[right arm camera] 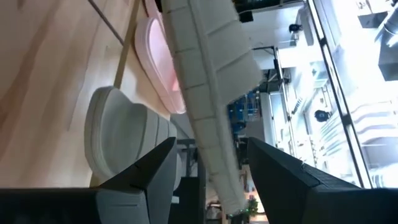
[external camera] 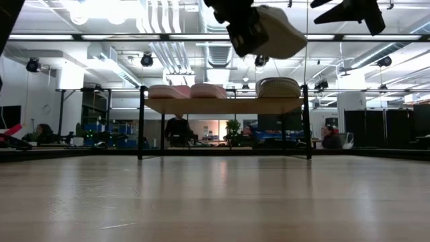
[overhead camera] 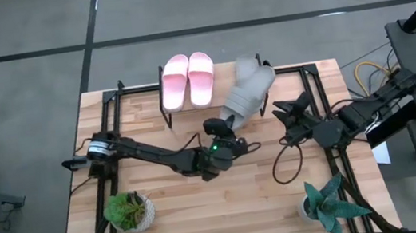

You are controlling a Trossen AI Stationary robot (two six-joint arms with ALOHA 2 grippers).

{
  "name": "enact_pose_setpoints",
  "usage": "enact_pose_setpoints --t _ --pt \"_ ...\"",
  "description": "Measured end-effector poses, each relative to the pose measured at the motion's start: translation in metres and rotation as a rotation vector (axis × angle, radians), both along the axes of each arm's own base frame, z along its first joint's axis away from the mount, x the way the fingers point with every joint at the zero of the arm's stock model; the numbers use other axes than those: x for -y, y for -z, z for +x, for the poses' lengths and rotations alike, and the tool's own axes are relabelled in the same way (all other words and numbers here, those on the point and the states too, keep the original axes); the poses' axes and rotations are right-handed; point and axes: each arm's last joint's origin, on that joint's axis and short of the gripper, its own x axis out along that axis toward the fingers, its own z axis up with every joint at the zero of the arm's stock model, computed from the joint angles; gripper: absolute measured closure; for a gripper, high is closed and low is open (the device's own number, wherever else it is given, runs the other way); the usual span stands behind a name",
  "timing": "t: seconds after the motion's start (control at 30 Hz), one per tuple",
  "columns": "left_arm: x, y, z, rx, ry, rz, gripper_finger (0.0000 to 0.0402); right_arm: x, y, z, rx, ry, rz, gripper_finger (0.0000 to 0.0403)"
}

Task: Pick and place slides into the shelf
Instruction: Put the gray slides on the shelf

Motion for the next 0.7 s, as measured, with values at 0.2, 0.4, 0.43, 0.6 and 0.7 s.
enact_pose_setpoints --t 0.2,0.4,0.43,0.6,0.7 --pt "0.01 -0.002 -0.001 -0.001 0.074 -0.007 0.0394 0.003 -0.005 0.003 0.024 -0.001 0.007 0.0215" --pt "0.017 -0.002 -0.002 0.004 0.116 -0.013 0.0394 0.007 -0.012 0.005 0.041 0.012 0.024 0.0215" --pt "0.018 -0.002 -0.002 0.004 0.117 -0.013 0.0394 0.007 -0.012 0.005 0.039 0.012 0.026 0.0215" --pt "0.018 -0.003 -0.003 0.0 0.105 -0.008 0.0394 0.006 -0.011 0.007 0.038 0.011 0.035 0.0215" --pt "0.018 -0.003 -0.003 -0.013 0.103 0.0 0.0394 0.006 -0.011 0.007 0.055 0.016 0.054 0.0215"
